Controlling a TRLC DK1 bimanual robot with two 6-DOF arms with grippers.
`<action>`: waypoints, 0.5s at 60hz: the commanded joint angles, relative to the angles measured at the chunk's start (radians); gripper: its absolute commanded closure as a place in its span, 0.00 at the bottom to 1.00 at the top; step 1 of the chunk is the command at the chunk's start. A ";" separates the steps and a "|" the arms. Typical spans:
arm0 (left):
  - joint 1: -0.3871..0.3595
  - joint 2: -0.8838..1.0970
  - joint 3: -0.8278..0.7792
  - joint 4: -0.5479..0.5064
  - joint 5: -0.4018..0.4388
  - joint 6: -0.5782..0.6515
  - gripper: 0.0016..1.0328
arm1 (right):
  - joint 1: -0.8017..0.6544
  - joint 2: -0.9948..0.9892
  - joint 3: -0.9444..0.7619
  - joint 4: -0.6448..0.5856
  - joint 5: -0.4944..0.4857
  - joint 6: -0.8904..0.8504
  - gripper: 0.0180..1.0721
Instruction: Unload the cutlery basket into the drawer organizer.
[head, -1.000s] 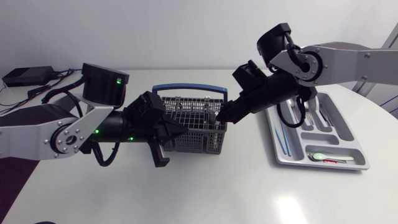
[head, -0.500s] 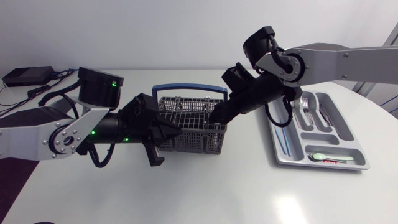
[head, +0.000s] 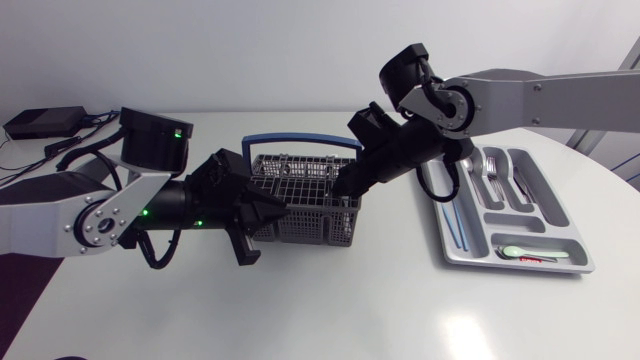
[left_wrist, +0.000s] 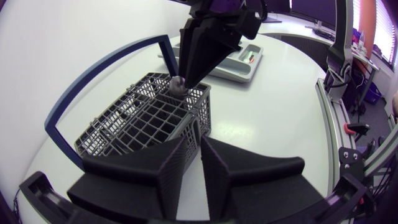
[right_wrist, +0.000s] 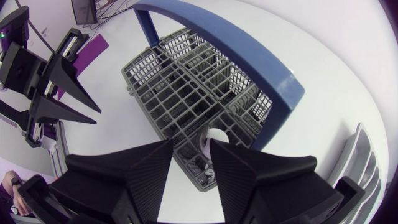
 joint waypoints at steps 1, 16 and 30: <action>0.007 -0.019 -0.024 -0.002 0.000 0.024 0.81 | 0.014 0.026 0.018 0.007 0.008 0.030 0.61; 0.007 -0.019 -0.027 0.000 0.001 0.024 0.81 | 0.025 0.043 0.032 0.009 0.020 0.032 0.71; 0.007 -0.021 -0.031 0.000 0.001 0.022 0.81 | 0.028 0.047 0.039 0.021 0.049 0.032 0.83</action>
